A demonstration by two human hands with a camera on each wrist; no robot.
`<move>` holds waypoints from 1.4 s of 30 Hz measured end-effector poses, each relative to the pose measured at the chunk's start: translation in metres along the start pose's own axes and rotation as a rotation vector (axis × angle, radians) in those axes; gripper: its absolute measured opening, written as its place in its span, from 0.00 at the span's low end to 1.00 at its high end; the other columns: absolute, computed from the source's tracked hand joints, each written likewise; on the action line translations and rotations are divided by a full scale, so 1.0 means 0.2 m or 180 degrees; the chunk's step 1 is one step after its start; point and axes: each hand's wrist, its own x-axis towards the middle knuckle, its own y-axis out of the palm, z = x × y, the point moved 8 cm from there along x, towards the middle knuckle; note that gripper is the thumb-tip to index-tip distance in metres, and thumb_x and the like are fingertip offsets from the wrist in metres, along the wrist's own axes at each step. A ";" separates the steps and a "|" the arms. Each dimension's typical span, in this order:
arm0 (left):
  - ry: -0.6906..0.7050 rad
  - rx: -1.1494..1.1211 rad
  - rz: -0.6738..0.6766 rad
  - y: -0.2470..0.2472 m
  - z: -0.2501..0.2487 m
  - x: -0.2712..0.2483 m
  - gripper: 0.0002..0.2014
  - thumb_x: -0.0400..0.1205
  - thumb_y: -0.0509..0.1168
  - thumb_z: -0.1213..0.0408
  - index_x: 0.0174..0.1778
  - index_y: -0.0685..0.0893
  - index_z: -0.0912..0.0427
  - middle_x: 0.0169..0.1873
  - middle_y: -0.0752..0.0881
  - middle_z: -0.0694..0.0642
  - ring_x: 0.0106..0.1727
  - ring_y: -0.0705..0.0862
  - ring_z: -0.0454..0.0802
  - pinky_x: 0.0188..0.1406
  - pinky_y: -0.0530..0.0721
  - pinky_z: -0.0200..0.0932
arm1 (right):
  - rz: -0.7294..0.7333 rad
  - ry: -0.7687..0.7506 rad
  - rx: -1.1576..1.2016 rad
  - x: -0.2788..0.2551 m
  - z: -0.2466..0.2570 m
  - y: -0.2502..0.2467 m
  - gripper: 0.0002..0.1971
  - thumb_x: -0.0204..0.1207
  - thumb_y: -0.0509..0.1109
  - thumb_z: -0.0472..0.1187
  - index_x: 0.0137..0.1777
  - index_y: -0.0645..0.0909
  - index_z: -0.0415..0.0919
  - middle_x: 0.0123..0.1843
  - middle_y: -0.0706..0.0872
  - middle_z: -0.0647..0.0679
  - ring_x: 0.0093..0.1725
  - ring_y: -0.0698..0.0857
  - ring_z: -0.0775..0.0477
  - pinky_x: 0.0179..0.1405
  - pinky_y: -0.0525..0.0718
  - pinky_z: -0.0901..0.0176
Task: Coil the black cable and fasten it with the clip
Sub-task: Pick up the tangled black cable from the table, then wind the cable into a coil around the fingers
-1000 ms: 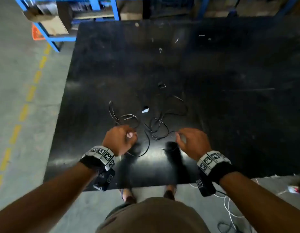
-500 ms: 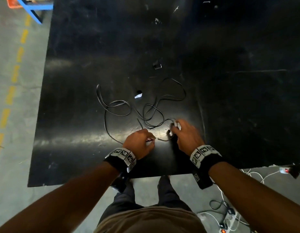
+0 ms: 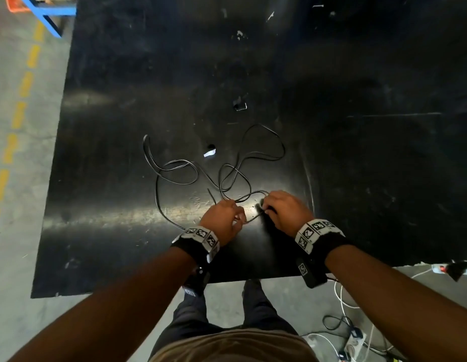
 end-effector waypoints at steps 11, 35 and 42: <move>-0.1058 -0.4144 -0.1002 -0.56 0.09 -0.15 0.18 0.89 0.62 0.54 0.70 0.83 0.60 0.48 0.92 0.59 0.43 0.93 0.50 0.45 0.86 0.43 | -0.1153 0.0351 0.2201 -0.05 0.22 -0.33 0.08 0.77 0.79 0.33 0.45 0.87 0.48 0.42 0.90 0.61 0.44 0.89 0.69 0.47 0.81 0.80; 0.0703 -0.5455 -0.1028 -1.53 -0.16 -0.43 0.18 0.90 0.53 0.48 0.68 0.86 0.43 0.78 0.82 0.58 0.79 0.80 0.66 0.72 0.63 0.92 | -0.0840 -0.0911 0.3419 0.12 0.88 -0.69 0.11 0.85 0.67 0.44 0.50 0.91 0.41 0.27 0.81 0.44 0.29 0.80 0.46 0.36 0.80 0.57; 0.1547 -0.5714 -0.0954 -1.82 -0.14 -0.51 0.18 0.89 0.54 0.47 0.67 0.86 0.39 0.85 0.73 0.59 0.84 0.71 0.74 0.66 0.59 0.99 | -0.0607 -0.0938 0.3070 0.11 0.83 -0.75 0.13 0.88 0.66 0.39 0.59 0.93 0.46 0.27 0.77 0.51 0.29 0.75 0.58 0.31 0.72 0.70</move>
